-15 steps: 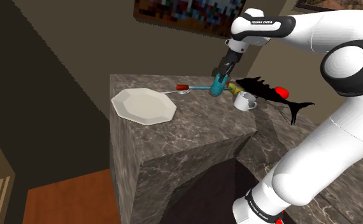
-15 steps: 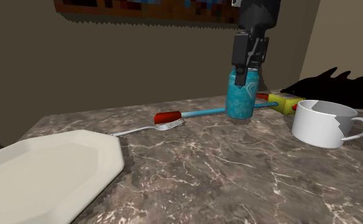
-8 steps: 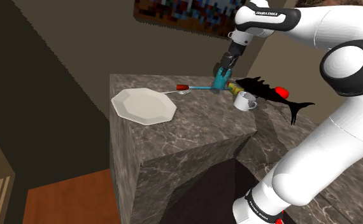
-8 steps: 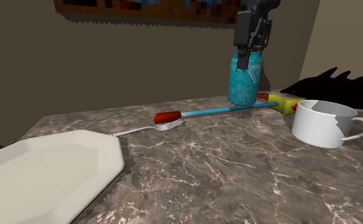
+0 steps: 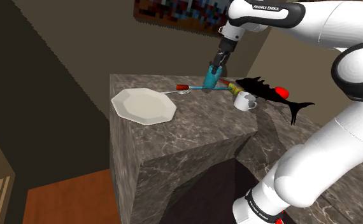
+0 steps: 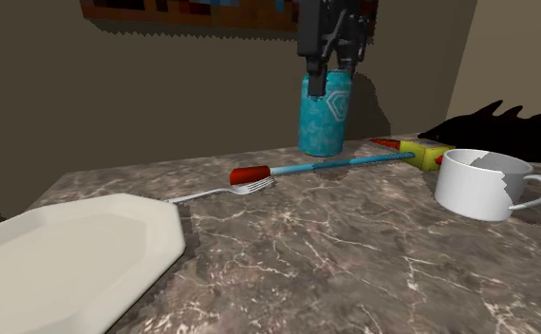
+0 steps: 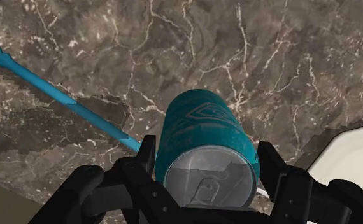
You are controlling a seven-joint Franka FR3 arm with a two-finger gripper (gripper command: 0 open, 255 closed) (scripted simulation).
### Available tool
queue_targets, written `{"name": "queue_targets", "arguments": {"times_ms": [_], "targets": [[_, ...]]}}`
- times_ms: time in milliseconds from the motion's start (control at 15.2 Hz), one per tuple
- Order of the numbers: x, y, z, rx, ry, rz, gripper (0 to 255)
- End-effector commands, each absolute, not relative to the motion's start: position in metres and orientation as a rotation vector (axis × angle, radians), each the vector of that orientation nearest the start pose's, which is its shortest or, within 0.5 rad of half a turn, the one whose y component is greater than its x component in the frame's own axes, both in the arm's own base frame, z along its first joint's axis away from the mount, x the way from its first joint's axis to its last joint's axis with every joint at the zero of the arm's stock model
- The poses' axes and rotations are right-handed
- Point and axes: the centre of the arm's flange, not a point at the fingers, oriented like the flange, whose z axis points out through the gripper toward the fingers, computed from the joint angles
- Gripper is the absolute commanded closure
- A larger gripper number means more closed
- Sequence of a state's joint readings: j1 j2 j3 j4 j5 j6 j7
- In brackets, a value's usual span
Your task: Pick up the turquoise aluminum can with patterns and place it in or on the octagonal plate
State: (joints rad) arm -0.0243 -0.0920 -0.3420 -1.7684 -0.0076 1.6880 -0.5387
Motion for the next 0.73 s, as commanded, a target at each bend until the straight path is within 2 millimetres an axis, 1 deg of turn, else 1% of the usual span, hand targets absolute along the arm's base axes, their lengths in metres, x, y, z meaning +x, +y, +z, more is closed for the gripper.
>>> {"name": "queue_targets", "arguments": {"times_ms": [0, 660], "targets": [[0.503, -0.174, 0.591, -3.112, -0.270, -0.026, 255], [0.536, -0.046, 0.601, -3.112, -0.270, -0.026, 255]]}}
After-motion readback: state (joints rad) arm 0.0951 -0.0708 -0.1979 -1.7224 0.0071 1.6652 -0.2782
